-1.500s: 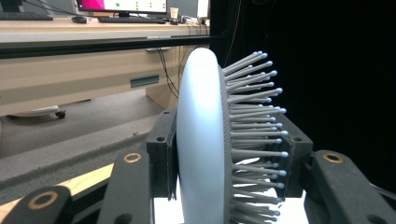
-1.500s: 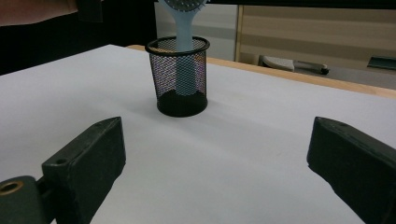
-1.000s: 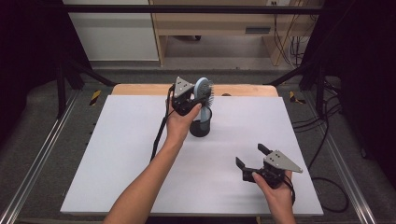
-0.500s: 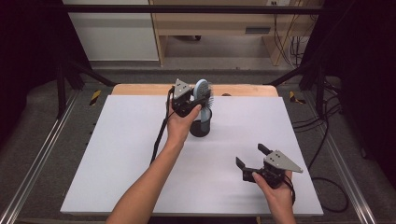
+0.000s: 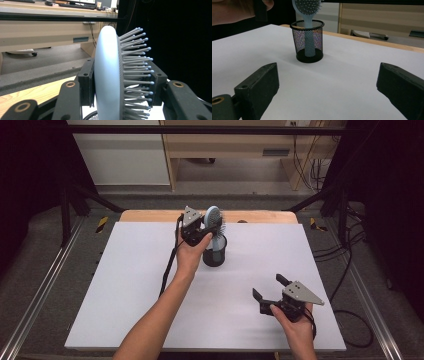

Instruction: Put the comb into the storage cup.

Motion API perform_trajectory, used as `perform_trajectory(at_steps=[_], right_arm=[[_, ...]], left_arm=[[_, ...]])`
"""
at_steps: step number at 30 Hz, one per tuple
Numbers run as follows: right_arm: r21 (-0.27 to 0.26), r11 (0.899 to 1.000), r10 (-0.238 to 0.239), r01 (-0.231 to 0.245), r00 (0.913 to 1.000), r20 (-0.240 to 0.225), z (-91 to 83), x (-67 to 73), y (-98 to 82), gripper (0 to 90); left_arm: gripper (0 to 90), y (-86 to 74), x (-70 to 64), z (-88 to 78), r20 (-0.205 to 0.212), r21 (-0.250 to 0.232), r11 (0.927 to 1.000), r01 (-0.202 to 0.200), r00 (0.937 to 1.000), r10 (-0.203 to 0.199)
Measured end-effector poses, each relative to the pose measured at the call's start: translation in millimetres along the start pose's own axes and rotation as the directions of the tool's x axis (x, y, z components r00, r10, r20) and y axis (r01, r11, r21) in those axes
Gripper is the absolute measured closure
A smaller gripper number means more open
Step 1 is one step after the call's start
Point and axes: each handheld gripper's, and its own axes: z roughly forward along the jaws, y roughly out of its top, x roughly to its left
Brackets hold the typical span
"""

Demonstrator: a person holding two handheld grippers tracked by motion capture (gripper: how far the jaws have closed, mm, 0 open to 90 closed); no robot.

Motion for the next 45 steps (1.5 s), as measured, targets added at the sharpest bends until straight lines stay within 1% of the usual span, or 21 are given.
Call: perform_trajectory(at_steps=[4, 19, 35, 37, 41, 45], right_arm=[[0.002, 1.0, 0.004, -0.004, 1.0, 0.002, 0.0, -0.2, -0.2, 4.7], [0.002, 1.0, 0.004, -0.004, 1.0, 0.002, -0.6, -0.7, -0.2, 4.7], [0.006, 1.0, 0.003, -0.003, 1.0, 0.0, -0.1, -0.4, -0.5, 4.6], [0.006, 1.0, 0.002, -0.002, 1.0, 0.0, 0.0, -0.4, -0.6, 4.6], [0.007, 1.0, 0.002, -0.002, 1.0, 0.0, -0.1, -0.4, -0.6, 4.6], [0.007, 1.0, 0.003, -0.003, 1.0, 0.0, 0.0, -0.5, -0.6, 4.6]], left_arm=[[51.0, -1.6, 0.4, 0.4, -0.001, 0.004, 1.0, -0.004, 1.0, 0.004], [50.4, -2.6, 5.1, -1.3, -0.003, 0.003, 1.0, 0.008, 1.0, -0.008], [48.5, -4.3, 19.2, -7.2, -0.02, -0.001, 0.9979, 0.065, 0.9977, -0.065], [48.3, -4.3, 20.8, -7.7, -0.021, 0.001, 0.9978, 0.067, 0.9975, -0.067], [47.7, -4.5, 24.4, -8.5, -0.027, 0.004, 0.9964, 0.084, 0.9961, -0.084], [47.5, -5.4, 29.0, -9.1, -0.03, 0.001, 0.9933, 0.115, 0.9929, -0.115]])
